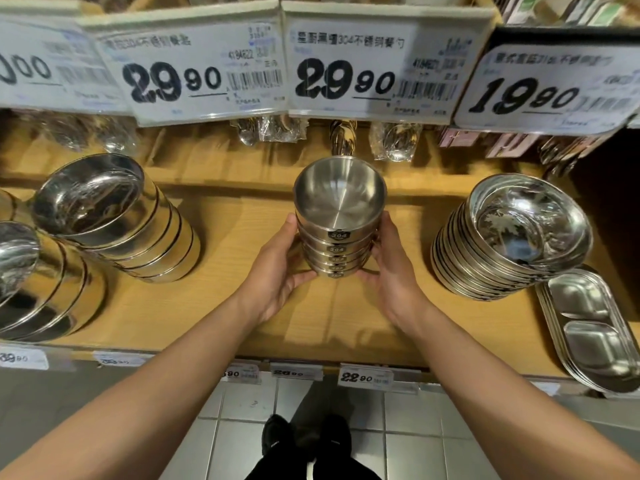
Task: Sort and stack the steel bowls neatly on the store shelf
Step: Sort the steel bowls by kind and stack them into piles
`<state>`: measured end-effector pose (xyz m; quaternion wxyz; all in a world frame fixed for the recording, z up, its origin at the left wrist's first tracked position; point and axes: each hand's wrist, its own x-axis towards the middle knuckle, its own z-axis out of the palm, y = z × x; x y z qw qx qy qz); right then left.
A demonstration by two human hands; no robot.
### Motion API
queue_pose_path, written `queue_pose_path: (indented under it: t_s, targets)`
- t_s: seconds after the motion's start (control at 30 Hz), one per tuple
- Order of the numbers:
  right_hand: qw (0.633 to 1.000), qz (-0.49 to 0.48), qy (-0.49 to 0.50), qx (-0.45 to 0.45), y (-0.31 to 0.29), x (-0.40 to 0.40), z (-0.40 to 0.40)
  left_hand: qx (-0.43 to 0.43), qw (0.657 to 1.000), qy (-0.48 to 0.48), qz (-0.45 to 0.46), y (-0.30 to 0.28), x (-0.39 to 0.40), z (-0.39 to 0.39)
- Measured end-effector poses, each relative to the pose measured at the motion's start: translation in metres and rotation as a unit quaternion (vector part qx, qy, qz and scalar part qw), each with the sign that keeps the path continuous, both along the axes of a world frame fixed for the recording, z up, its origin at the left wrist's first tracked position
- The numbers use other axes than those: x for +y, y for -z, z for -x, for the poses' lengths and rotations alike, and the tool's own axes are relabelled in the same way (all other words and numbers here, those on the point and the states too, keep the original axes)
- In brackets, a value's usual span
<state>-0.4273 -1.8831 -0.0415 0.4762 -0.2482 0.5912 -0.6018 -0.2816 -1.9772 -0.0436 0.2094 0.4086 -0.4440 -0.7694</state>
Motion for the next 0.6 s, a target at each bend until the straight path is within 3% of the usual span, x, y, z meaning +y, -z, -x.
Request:
queue_pose_path:
  t_s: [0.47, 0.6]
  targets:
    - [0.999, -0.022, 0.028, -0.019, -0.002, 0.004, 0.0, -0.025, 0.999, -0.02, -0.011, 0.005, 0.004, 0.006]
    - [0.99, -0.086, 0.09, -0.063, 0.004, 0.02, 0.0, -0.014, 0.998, -0.055, -0.036, -0.002, 0.008, -0.006]
